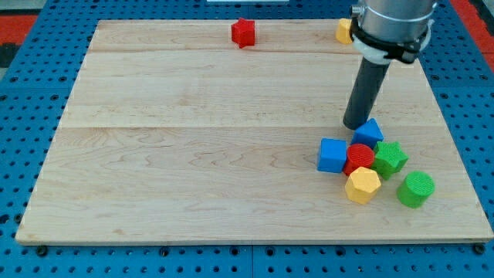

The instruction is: Place the yellow heart above the blue cube

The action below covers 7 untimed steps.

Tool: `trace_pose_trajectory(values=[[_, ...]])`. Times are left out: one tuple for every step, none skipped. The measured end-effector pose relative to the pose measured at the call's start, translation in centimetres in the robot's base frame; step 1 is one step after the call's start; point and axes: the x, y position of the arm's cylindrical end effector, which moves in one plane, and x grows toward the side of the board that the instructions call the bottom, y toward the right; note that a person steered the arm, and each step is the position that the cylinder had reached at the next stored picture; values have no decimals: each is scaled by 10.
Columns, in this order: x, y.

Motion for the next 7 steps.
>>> trace_pose_trajectory(values=[[-1, -4], [-33, -5], [-63, -3], [-123, 37], [-168, 121], [-235, 110], [-246, 29]])
